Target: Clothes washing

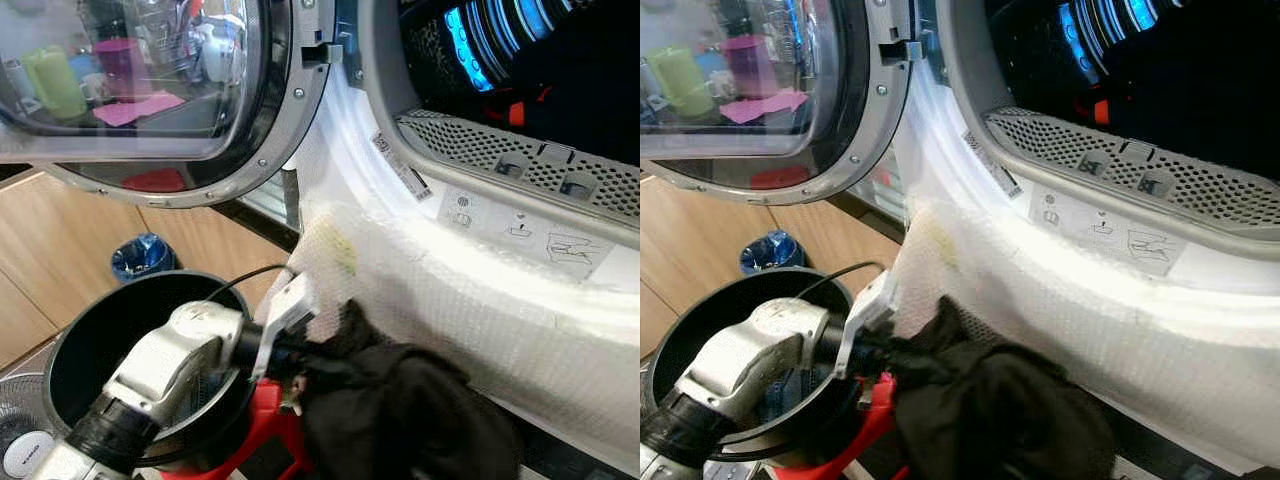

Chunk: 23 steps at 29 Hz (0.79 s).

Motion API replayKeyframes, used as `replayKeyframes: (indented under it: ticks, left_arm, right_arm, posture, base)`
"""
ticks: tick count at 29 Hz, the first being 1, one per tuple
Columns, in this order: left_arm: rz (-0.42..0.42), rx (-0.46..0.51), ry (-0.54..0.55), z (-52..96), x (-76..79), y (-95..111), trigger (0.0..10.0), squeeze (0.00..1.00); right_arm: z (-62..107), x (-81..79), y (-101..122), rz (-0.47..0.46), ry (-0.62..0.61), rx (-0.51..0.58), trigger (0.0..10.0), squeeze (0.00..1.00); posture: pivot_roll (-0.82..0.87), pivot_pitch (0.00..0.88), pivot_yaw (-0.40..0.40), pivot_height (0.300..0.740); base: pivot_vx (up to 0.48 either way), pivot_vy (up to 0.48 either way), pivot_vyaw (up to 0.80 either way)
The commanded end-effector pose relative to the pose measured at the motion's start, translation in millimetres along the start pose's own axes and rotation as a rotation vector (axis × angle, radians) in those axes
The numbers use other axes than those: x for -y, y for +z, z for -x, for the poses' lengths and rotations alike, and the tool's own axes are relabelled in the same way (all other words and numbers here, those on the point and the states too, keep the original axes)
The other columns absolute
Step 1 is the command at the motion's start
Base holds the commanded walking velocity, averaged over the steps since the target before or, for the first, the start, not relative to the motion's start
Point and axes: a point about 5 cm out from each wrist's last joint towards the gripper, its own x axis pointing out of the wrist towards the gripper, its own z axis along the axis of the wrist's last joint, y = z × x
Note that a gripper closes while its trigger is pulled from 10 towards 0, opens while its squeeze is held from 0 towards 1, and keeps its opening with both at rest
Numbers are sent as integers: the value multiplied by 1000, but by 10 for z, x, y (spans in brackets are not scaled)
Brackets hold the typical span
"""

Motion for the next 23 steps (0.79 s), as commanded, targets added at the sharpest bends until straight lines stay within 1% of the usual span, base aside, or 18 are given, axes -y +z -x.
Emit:
replayKeyframes:
  ticks: [1, 4, 5, 6, 7, 8, 10, 12, 14, 15, 16, 17, 20, 21, 23]
  left_arm:
    - [-14, -36, 37, -36, -10, -90, 0, 0]
    - [26, -31, 99, -131, -47, -167, 0, 0]
    - [45, -29, 130, -193, -68, -206, 0, 0]
    - [56, -28, 149, -235, -78, -229, 0, 0]
    - [78, -32, 194, -334, -101, -283, 0, 0]
    - [82, -33, 202, -353, -104, -293, 0, 0]
    - [115, -22, 221, -428, -101, -316, 0, 0]
    - [140, -15, 241, -526, -88, -351, 0, 0]
    - [196, -21, 271, -652, -71, -401, 0, 0]
    - [196, -21, 271, -652, -71, -401, 0, 0]
    - [227, -30, 272, -747, -39, -434, 0, 0]
    - [227, -30, 272, -747, -39, -434, 0, 0]
    - [251, -22, 234, -896, 46, -450, 0, 0]
    - [251, -22, 234, -896, 46, -450, 0, 0]
    - [253, -20, 218, -971, 84, -442, 0, 0]
  right_arm:
    - [30, -12, -39, 32, 34, 13, 10000, 0]
    - [81, 33, -62, 93, 85, 46, 10000, 0]
    - [112, 38, -67, 123, 128, 68, 10000, 1000]
    - [133, 40, -69, 141, 157, 83, 10000, 1000]
    - [184, 31, -54, 165, 227, 126, 10000, 1000]
    - [195, 29, -49, 168, 240, 135, 10000, 1000]
    - [241, 28, -3, 149, 291, 179, 10000, 1000]
    - [324, 35, 69, 157, 348, 242, 10000, 1000]
    - [474, -18, 179, 150, 457, 314, 10000, 1000]
    - [474, -18, 179, 150, 457, 314, 10000, 1000]
    - [598, -95, 251, 152, 539, 356, 10000, 1000]
    - [598, -95, 251, 152, 539, 356, 10000, 1000]
    - [746, -238, 331, 179, 589, 398, 10000, 1000]
    - [746, -238, 331, 179, 589, 398, 10000, 1000]
    - [822, -302, 368, 186, 597, 418, 10000, 1000]
  posture:
    - [101, 118, 65, 740]
    - [86, 122, 61, 740]
    - [82, 122, 60, 740]
    - [78, 123, 59, 740]
    - [77, 123, 59, 740]
    - [77, 123, 59, 740]
    - [77, 123, 59, 740]
    - [66, 121, 58, 740]
    - [46, 119, 55, 740]
    - [46, 119, 55, 740]
    - [43, 118, 54, 740]
    - [43, 118, 54, 740]
    - [36, 121, 52, 740]
    - [36, 121, 52, 740]
    - [37, 129, 52, 740]
  base:
    - [0, 0, 0]
    - [0, 0, 0]
    - [0, 0, 0]
    - [0, 0, 0]
    - [0, 0, 0]
    - [0, 0, 0]
    - [0, 0, 0]
    - [0, 0, 0]
    - [0, 0, 0]
    - [0, 0, 0]
    - [0, 0, 0]
    - [0, 0, 0]
    - [0, 0, 0]
    - [0, 0, 0]
    - [0, 0, 0]
